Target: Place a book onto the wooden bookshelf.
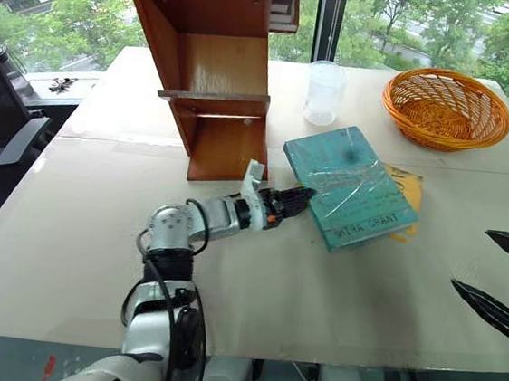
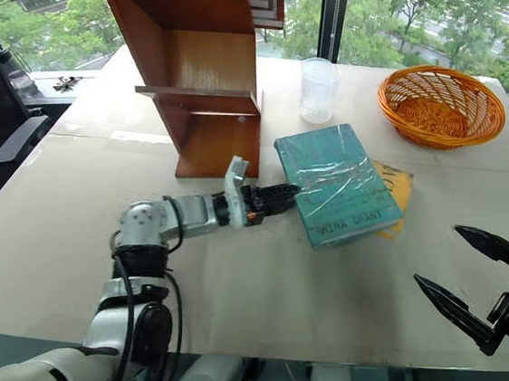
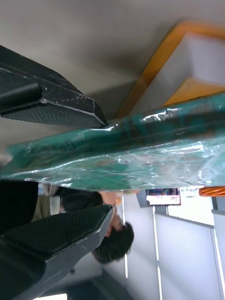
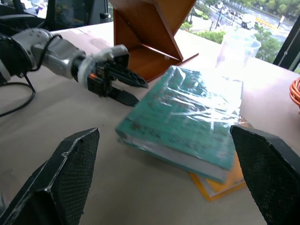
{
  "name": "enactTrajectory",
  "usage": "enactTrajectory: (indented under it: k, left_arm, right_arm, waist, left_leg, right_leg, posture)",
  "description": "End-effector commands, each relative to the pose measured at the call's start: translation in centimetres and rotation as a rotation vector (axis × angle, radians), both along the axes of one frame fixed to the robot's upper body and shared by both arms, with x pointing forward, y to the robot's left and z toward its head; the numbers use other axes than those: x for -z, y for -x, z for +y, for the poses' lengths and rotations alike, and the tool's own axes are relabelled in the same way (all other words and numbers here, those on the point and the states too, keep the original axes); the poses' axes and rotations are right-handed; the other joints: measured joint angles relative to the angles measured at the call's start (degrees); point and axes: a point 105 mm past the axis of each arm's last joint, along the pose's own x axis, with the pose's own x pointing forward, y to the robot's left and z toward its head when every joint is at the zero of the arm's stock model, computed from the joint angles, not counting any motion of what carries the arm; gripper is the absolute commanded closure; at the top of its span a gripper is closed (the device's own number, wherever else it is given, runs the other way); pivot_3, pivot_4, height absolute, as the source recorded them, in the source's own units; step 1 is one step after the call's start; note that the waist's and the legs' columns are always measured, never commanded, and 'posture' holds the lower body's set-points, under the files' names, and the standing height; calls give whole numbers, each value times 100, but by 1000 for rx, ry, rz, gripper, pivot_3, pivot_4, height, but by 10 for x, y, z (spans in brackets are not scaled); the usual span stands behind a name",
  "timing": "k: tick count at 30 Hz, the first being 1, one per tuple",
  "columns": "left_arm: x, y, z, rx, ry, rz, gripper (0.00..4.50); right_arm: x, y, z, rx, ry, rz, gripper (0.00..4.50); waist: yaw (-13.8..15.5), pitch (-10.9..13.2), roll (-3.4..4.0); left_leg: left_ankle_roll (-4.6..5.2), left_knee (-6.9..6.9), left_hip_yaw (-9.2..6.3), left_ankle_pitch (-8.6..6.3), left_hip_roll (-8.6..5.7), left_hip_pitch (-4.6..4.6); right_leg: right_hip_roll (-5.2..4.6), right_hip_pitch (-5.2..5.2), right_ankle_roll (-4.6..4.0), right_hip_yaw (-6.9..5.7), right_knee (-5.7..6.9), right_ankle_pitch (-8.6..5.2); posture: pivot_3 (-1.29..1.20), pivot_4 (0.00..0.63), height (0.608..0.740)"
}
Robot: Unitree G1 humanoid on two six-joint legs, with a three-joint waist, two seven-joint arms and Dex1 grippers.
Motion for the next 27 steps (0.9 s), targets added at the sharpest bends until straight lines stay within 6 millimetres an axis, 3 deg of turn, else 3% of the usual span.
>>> enactTrajectory:
  k: [1, 4, 9, 19, 25, 27]
  left_arm:
    - [-1, -6, -12, 22, 17, 0, 1830]
    - [1, -8, -23, 46, 26, 6, 1830]
    - [7, -3, -31, 96, 33, 19, 4010]
    - [3, -6, -31, 98, 52, -23, 4010]
    - [-5, 4, -17, 118, 81, -72, 4010]
    - [-6, 8, -12, 120, 89, -84, 4267]
  right_arm:
    - [-4, 3, 4, -4, 10, -37, 80]
    - [-3, 2, 4, 7, 3, -38, 80]
    - [-3, 1, 7, 14, 2, -40, 0]
    - [1, 0, 11, 25, 6, -30, 0]
    - [3, -4, 13, 18, 2, -27, 0]
    - [4, -6, 14, 15, -3, -32, 0]
  waist:
    - [8, 0, 0]
    - [44, 0, 0]
    - [96, 0, -1]
    - [101, 1, -2]
    - [90, 2, -3]
    - [75, 2, -3]
  left_leg:
    - [0, 0, 0, 0, 0, 0]
    - [1, -1, 1, -1, 0, -3]
    - [2, -1, 0, -3, 0, -6]
    - [2, -1, -5, -3, 0, -10]
    - [3, -1, -5, -3, 0, -12]
    - [5, -2, -5, -2, 1, -12]
  right_leg:
    - [0, -1, 0, 0, -2, 0]
    - [0, -2, 1, 2, -6, 0]
    - [0, -2, 1, -1, -10, -1]
    - [-1, -1, 2, -7, -17, -1]
    - [0, -3, 3, -6, -18, -1]
    - [1, -5, 3, -3, -20, -1]
  posture:
    - [0, 150, 740]
    - [0, 150, 740]
    - [0, 150, 740]
    - [0, 150, 740]
    - [0, 150, 740]
    - [0, 150, 740]
